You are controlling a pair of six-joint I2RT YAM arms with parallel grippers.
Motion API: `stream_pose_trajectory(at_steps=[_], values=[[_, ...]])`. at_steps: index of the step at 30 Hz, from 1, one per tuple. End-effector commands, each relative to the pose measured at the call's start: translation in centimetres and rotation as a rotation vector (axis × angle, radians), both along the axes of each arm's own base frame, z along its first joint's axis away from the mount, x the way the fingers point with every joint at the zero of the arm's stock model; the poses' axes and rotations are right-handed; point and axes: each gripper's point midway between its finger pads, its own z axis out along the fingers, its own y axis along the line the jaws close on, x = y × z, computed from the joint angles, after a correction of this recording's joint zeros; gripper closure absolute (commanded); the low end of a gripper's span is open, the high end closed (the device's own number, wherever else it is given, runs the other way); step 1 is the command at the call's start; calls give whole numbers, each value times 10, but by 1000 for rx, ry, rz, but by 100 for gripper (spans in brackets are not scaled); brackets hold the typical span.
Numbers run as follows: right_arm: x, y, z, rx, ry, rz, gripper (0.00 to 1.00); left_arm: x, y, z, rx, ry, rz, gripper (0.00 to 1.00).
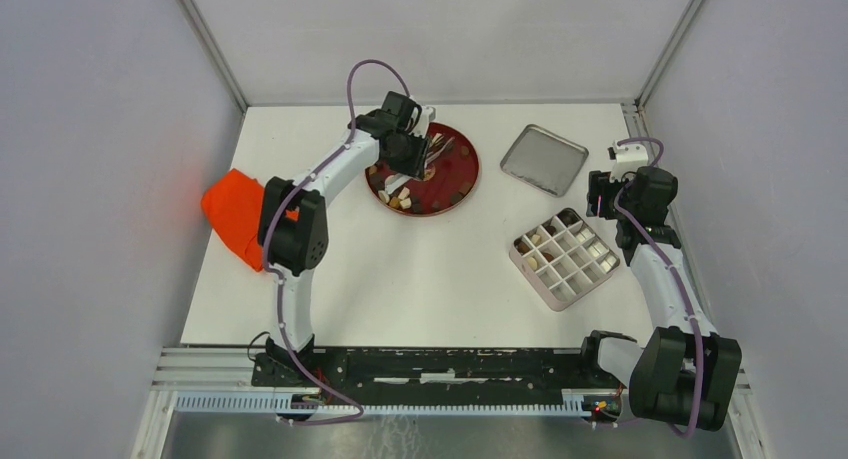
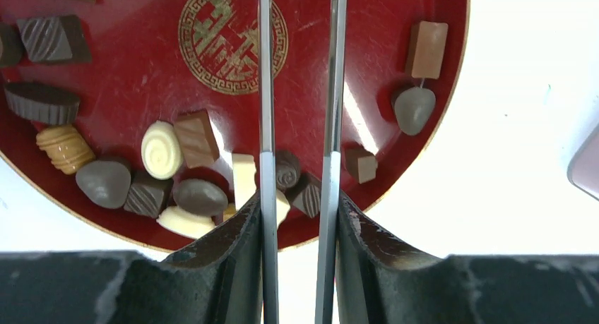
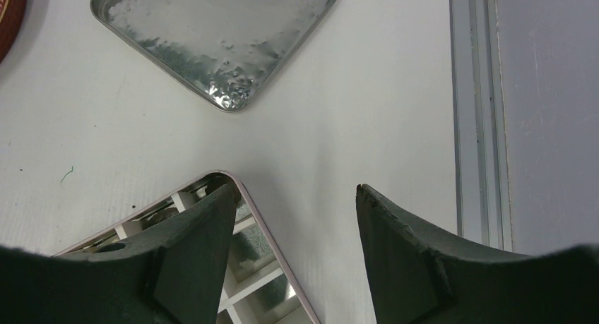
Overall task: Pack the chocolate
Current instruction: Pick up the fake chocolate from the plate.
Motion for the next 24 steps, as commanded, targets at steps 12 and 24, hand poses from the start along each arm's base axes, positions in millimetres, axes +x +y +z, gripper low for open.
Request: stream_pose_trajectory(at_steps=[12,24], values=[[4,16,7,-85,5,192,30,-49,-12,70,-260,-114,-12,98],[-2,27,-27,-125,264,572,57,-94,-13,88,-346,-121,-50,98]])
